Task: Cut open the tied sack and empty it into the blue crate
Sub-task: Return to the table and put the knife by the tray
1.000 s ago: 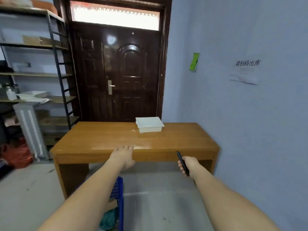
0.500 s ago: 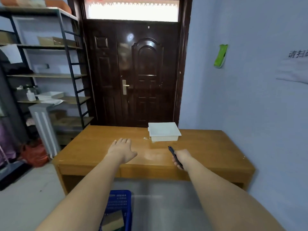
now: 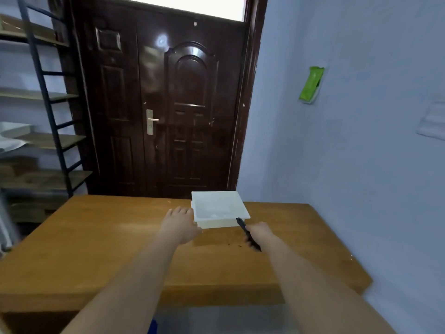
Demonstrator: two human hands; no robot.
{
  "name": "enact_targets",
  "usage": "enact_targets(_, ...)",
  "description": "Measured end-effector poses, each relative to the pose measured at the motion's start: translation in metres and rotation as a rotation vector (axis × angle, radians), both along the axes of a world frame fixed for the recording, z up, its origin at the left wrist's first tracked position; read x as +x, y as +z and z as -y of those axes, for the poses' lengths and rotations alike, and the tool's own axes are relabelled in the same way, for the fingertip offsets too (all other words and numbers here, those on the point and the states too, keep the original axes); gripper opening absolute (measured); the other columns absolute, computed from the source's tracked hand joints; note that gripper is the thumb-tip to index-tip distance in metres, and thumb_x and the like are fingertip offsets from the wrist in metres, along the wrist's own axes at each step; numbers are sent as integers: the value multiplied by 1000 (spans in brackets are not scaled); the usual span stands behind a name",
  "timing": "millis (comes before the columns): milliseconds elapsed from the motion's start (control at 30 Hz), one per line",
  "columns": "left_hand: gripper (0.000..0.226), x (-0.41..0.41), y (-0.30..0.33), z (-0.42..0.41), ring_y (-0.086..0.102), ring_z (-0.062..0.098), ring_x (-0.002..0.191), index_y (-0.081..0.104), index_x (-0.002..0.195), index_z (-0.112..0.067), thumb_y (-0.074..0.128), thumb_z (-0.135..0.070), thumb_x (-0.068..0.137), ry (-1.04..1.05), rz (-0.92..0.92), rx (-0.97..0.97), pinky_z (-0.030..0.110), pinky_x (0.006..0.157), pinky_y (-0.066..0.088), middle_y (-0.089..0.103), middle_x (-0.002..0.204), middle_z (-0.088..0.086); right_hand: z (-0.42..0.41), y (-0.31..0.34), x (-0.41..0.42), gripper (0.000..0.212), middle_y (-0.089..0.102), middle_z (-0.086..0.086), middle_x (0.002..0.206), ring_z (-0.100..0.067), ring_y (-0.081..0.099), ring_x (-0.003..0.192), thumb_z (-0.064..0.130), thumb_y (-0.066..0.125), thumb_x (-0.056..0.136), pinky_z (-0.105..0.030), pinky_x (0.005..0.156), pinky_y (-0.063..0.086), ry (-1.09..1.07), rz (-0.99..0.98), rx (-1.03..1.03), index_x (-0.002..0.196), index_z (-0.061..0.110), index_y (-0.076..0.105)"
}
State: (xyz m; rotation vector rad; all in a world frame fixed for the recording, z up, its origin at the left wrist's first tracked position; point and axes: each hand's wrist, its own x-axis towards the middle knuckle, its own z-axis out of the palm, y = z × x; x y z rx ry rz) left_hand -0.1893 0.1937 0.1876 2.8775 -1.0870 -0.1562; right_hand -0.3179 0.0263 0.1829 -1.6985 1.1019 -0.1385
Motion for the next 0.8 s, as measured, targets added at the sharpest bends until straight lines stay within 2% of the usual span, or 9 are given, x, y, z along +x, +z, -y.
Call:
enact_targets(100, 72, 30, -15, 38, 12, 23, 147, 16, 150, -13, 37, -49, 91, -20, -25, 21, 42, 121, 8, 19, 158, 6, 26, -23, 24, 30, 51, -8, 64, -19, 44, 50, 24, 49, 95, -26, 49, 31, -32, -36, 73, 72, 5, 51)
enact_targets(233, 73, 59, -31, 85, 14, 23, 146, 15, 149, -13, 39, -48, 90, -35, -36, 35, 43, 120, 10, 20, 157, 6, 74, -51, 61, 32, 45, -10, 58, -21, 39, 48, 23, 50, 95, -27, 49, 29, -86, -59, 110, 70, 3, 50)
enact_targets(367, 71, 87, -40, 120, 16, 22, 145, 20, 148, -12, 40, -46, 89, 8, -47, 94, 40, 119, 12, 25, 155, 6, 117, -74, 95, 37, 41, -5, 64, -15, 38, 54, 27, 44, 97, -24, 49, 31, -29, -123, 44, 63, 12, 39)
enact_targets(433, 72, 100, -42, 137, 12, 23, 147, 15, 149, -11, 37, -46, 91, 23, -58, 105, 41, 120, 10, 19, 158, 6, 134, -89, 110, 36, 41, -6, 64, -17, 39, 54, 27, 42, 99, -25, 54, 35, 11, -191, 29, 67, 10, 42)
enact_targets(500, 73, 112, -47, 152, 9, 23, 148, 12, 150, -11, 36, -47, 91, 38, -63, 106, 41, 120, 8, 16, 159, 6, 151, -109, 125, 32, 42, -7, 64, -19, 39, 54, 19, 42, 99, -31, 60, 35, 26, -193, 61, 68, 9, 43)
enact_targets(667, 74, 134, -76, 168, 11, 23, 147, 12, 150, -13, 39, -47, 90, 78, -131, 154, 40, 120, 11, 16, 159, 6, 171, -136, 159, 32, 48, -11, 61, -22, 45, 51, 14, 44, 98, -30, 50, 38, 89, -246, 36, 66, 8, 44)
enact_targets(733, 75, 144, -88, 171, 8, 22, 147, 11, 151, -14, 40, -48, 90, 87, -168, 175, 40, 121, 10, 14, 159, 6, 174, -146, 173, 32, 52, -12, 62, -26, 52, 58, 10, 45, 96, -33, 59, 42, 112, -270, 37, 65, 7, 46)
enact_targets(800, 77, 156, -96, 174, 5, 22, 148, 9, 151, -14, 40, -49, 90, 92, -183, 192, 40, 121, 8, 10, 160, 6, 177, -156, 186, 29, 57, -14, 71, -30, 58, 72, 7, 46, 95, -34, 67, 44, 129, -292, 46, 65, 8, 46)
